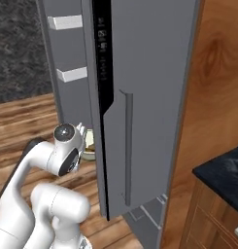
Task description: Pick the chicken drumstick and garlic from their plates and place them in the bowl. Then put the bowl in the fridge.
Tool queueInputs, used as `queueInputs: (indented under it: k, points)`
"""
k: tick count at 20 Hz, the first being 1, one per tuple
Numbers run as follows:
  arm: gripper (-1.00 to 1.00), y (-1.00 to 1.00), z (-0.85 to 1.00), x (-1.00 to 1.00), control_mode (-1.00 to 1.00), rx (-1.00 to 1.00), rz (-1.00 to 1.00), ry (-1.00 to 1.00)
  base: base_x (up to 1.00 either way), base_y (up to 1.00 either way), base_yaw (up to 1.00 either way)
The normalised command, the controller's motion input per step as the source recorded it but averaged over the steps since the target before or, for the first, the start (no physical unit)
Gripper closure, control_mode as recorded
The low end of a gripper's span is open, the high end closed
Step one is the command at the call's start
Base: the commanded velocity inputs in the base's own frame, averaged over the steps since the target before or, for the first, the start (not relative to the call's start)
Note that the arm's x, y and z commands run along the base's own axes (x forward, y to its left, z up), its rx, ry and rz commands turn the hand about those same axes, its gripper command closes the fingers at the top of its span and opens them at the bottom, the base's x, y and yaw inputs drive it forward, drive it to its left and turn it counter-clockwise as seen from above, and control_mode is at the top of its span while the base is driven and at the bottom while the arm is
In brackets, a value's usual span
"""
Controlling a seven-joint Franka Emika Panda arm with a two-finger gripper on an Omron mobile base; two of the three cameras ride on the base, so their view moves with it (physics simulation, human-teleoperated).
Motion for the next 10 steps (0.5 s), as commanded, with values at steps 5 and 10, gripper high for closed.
queueInputs:
  k: [5, 10]
  points:
    - [1.00, 0.00, 0.00, 0.00, 1.00, 0.00, 0.00, 0.00, 0.42, 0.58, -0.32]
    - [1.00, 0.00, 0.00, 0.00, 1.00, 0.00, 0.00, 0.00, 0.41, 0.66, -0.25]
